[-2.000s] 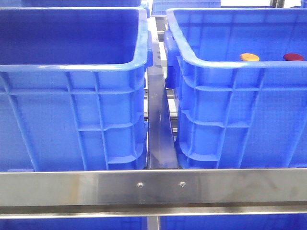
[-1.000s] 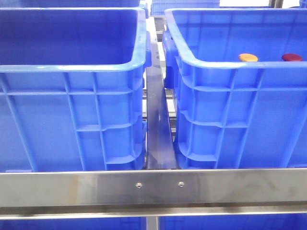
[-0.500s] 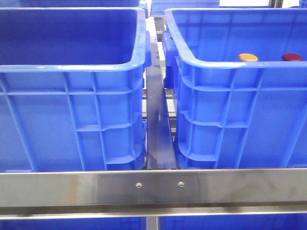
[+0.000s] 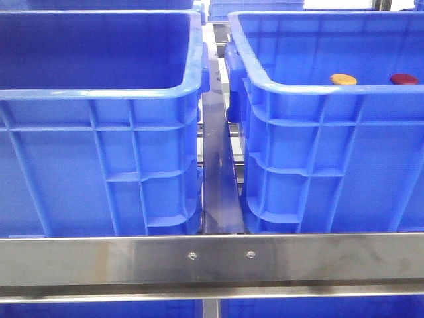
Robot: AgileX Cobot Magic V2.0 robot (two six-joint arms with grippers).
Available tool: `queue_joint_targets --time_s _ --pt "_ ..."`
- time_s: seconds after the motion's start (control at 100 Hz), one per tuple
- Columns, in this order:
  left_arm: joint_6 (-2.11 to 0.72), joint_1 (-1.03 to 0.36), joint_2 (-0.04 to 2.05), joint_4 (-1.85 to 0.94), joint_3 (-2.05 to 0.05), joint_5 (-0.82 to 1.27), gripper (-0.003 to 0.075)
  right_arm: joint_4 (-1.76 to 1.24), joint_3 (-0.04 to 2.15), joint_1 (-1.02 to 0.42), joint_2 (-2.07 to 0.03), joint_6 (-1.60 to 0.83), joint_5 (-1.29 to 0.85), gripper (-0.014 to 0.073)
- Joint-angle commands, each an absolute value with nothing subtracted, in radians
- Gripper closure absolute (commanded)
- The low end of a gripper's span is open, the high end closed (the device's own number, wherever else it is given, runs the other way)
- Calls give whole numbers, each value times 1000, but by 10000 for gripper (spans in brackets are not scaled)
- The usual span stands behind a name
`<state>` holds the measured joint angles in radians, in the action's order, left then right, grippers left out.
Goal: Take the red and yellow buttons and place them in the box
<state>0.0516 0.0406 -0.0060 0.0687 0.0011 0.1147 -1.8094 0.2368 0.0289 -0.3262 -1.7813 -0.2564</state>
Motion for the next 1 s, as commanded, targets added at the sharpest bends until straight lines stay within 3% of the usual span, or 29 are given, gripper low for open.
queue_joint_targets --time_s 0.0,0.68,0.77,0.99 --pt "62 36 -36 69 54 30 740 -1901 264 26 -333 -1790 -283 658" --pt "62 36 -36 69 54 30 740 -1834 267 30 -305 -1767 -247 658" --pt "62 36 -36 69 54 30 740 -1625 267 30 -290 -1582 -248 658" --pt "62 36 -36 69 54 30 740 -790 267 26 -282 -723 -255 658"
